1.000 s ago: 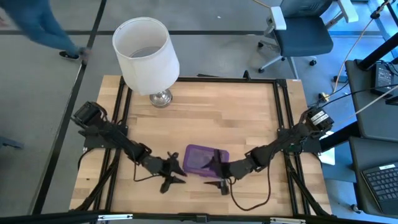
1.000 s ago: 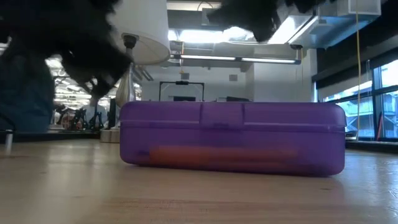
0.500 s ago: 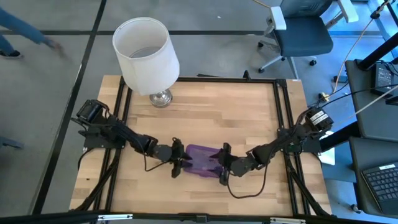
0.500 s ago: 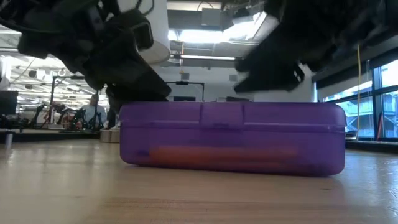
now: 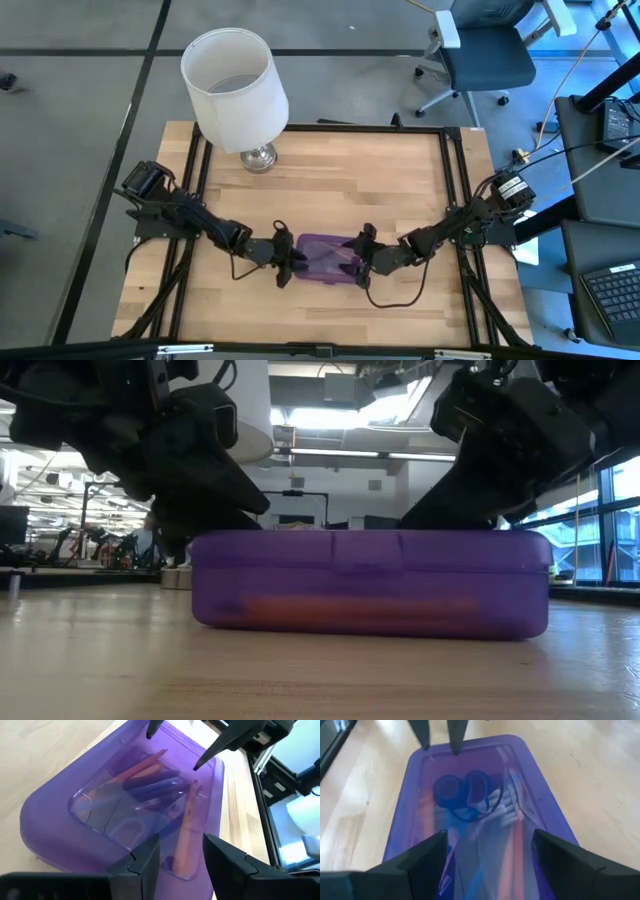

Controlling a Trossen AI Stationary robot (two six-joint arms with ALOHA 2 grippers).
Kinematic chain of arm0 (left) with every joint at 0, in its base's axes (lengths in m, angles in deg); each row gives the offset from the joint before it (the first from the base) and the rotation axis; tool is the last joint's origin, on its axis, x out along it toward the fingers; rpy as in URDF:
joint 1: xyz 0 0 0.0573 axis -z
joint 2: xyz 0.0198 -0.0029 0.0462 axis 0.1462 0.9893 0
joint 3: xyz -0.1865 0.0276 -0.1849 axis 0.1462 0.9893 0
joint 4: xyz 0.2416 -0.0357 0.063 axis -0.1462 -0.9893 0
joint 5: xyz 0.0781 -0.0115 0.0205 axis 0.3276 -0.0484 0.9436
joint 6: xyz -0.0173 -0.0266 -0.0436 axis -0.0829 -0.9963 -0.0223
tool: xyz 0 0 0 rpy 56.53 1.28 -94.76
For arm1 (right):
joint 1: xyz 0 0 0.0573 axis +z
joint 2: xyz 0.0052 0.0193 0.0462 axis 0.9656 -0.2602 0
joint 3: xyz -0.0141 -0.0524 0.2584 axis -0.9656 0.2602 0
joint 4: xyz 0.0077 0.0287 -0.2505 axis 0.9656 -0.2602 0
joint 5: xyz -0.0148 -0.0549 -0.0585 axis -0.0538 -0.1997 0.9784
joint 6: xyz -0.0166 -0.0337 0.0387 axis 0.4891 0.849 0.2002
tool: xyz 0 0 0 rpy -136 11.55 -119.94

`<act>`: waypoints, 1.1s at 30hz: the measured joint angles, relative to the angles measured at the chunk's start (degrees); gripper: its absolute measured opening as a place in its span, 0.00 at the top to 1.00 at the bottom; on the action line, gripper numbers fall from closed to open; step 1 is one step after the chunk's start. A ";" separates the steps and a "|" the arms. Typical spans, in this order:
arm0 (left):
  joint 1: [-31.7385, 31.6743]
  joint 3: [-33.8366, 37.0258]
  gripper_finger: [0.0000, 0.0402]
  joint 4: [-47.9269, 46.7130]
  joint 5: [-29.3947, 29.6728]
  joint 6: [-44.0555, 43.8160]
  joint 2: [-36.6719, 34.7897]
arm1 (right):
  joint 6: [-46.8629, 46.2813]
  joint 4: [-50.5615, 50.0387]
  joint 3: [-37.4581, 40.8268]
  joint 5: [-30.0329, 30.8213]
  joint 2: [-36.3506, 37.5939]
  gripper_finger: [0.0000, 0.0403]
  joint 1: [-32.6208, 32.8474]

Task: Pick & place school supplies into a supply box
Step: Close the purple supply box

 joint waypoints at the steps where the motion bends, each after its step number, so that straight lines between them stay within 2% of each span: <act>1: 0.28 0.00 0.65 -0.04 0.49 -0.53 0.00 | 0.95 -0.10 0.00 -0.47 0.01 0.26 -0.12; 11: 1.68 0.00 0.65 -0.14 3.04 -4.12 0.00 | 5.20 -2.02 -0.02 -1.82 0.04 0.26 -0.25; 20: 2.73 0.04 0.65 -0.14 3.32 -6.26 0.02 | 7.02 -2.33 0.00 -8.35 0.14 0.26 -2.64; 26: 3.80 0.04 0.65 -0.16 4.44 -6.79 0.04 | 8.72 -1.92 0.04 -8.84 0.05 0.26 -3.16; 29: 3.69 0.06 0.65 -0.18 4.00 -4.97 -0.05 | 9.39 -0.73 0.16 -8.93 0.48 0.26 -3.17; 33: 2.78 0.17 0.65 -0.35 0.66 -3.10 -1.16 | 11.87 0.80 0.52 -11.06 3.77 0.26 -2.58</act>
